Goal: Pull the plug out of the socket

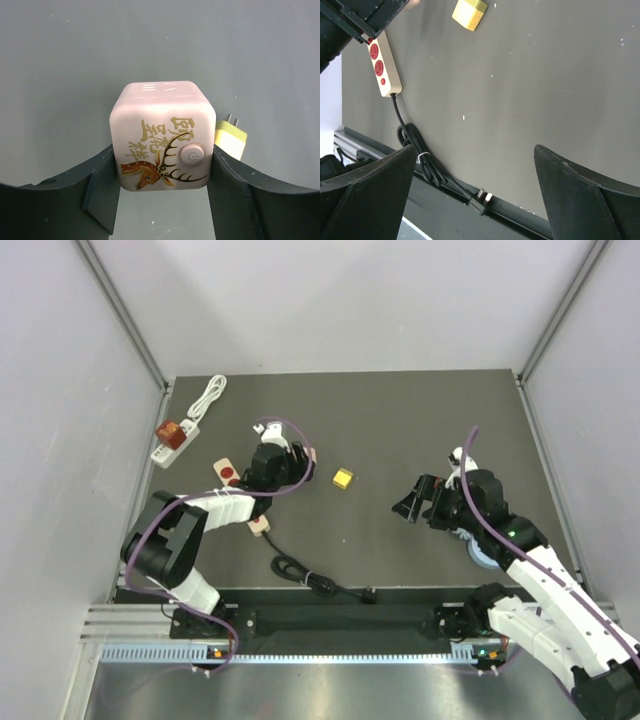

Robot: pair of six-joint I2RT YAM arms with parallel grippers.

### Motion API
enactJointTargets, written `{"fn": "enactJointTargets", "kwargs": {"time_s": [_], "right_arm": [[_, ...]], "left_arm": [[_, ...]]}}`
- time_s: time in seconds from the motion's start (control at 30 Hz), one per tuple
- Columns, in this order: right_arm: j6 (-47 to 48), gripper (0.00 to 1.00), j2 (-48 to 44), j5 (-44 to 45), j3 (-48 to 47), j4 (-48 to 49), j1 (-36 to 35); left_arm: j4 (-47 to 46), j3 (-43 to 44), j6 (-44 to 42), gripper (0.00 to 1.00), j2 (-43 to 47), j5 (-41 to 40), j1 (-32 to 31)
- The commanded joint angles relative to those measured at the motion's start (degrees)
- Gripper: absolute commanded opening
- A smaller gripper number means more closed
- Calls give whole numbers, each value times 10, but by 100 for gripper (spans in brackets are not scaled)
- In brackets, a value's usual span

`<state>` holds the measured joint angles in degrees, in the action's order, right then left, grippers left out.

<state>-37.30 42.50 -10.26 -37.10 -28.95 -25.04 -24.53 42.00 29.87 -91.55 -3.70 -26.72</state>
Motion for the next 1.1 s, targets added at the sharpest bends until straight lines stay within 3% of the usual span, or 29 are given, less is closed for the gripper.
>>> {"fn": "enactJointTargets", "kwargs": {"time_s": [0.0, 0.13, 0.17, 0.2, 0.23, 0.27, 0.57, 0.73, 0.87, 0.9, 1.07], "right_arm": [[-3, 100, -5, 11, 8, -11, 5], [-5, 100, 3, 3, 16, -6, 4], [-5, 100, 3, 2, 16, -5, 6], [-5, 100, 3, 2, 17, -2, 5], [-7, 100, 3, 2, 15, -1, 5], [-7, 100, 4, 3, 14, -1, 5], [-16, 100, -1, 32, -2, -35, 5], [-39, 100, -24, 160, -72, -126, 5], [-44, 100, -21, 266, -150, -224, 4], [-45, 100, -19, 303, -166, -259, 5], [-21, 100, 2, 396, -279, -363, 5]], "left_arm": [[-86, -10, -15, 18, -3, 5, 1], [9, 17, -14, 49, -2, 6, 1], [25, 32, -17, 50, -2, 9, 1], [35, 34, -19, 66, -2, 12, 0], [43, 34, -21, 89, 1, 19, 1], [47, 34, -19, 97, 4, 20, 0], [113, 49, -12, 98, 87, 5, -3], [122, 67, -2, 94, 124, 34, -50], [89, 91, 34, 78, 94, 108, -102], [81, 97, 37, 70, 69, 115, -132], [31, 172, 22, 55, -50, 136, -229]]}}
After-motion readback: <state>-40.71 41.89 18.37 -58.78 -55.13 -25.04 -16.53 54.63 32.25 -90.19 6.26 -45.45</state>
